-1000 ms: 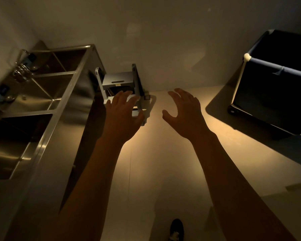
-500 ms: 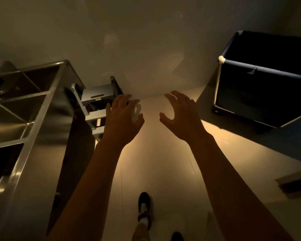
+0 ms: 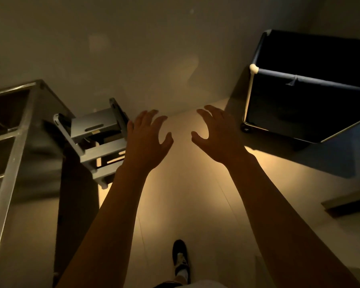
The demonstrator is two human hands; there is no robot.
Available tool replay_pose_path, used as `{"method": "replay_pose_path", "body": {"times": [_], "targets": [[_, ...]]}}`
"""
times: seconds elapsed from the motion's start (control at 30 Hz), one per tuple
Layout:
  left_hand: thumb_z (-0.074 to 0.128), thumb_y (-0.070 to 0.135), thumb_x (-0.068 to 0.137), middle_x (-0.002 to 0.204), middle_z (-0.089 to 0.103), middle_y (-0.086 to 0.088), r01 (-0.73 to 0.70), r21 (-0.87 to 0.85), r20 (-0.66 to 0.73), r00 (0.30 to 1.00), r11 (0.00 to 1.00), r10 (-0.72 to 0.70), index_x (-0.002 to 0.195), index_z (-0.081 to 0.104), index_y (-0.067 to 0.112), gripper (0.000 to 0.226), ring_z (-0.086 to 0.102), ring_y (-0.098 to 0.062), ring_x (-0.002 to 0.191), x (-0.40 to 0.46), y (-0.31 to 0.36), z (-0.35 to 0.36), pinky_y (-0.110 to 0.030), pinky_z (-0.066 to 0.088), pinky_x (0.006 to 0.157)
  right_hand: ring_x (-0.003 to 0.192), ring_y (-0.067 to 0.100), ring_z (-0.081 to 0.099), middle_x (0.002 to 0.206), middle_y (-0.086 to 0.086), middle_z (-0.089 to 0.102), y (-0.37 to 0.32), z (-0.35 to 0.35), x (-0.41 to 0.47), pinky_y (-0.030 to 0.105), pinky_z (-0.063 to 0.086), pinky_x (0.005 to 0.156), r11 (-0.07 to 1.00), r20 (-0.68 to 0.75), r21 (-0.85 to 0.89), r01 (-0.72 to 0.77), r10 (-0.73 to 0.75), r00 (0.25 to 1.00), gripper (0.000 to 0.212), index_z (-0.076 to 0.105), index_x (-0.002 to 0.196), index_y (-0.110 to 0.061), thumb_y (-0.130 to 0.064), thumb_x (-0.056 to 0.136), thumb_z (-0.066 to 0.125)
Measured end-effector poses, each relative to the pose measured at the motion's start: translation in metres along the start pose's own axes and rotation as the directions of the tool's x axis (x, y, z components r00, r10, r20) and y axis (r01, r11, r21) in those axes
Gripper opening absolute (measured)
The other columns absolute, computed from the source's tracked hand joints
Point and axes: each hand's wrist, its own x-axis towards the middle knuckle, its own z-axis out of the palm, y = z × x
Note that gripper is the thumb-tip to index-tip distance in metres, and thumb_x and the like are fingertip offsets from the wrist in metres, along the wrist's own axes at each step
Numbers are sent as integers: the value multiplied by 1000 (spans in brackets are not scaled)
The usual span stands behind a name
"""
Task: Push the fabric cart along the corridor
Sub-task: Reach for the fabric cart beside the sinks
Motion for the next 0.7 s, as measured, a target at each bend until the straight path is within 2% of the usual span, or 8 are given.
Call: {"method": "replay_pose_path", "body": {"times": [0.13,0.33,0.5,0.63,0.7], "targets": [[43,58,90,156,41,-1,-30,-39,2,1000,999,30,140,45,33,56,29,-28,149,32,-24,4,-61,27,120,151,25,29,162,1,33,-8,10,32,57,25,122,999,-15,-2,-34,34,999,68,38,149,-28,-61,91,52],[44,57,91,156,40,0,-98,-104,25,995,990,101,141,46,32,56,29,-27,149,80,-31,19,-61,30,118,147,27,34,159,2,37,1,10,62,51,28,119,993,-33,-44,-109,108,994,71,37,148,-29,-64,88,49],[43,57,91,156,41,-1,-151,-143,53,986,978,160,140,46,31,56,29,-28,149,116,-16,40,-62,30,117,144,29,38,156,4,40,24,2,80,57,33,117,980,-5,-97,-175,175,984,71,37,147,-27,-64,88,47],[43,57,91,155,42,-2,-188,-154,52,979,970,198,140,47,30,57,31,-28,148,147,8,56,-61,32,116,141,33,40,154,9,41,49,-9,91,57,36,114,969,11,-131,-211,214,977,83,38,147,-19,-68,81,26],[42,57,90,154,42,-3,-208,-147,46,975,967,216,140,48,29,58,33,-28,147,162,24,65,-61,33,115,143,36,38,155,14,40,68,-14,96,59,33,115,969,7,-115,-216,219,976,84,38,149,-14,-65,83,30]]}}
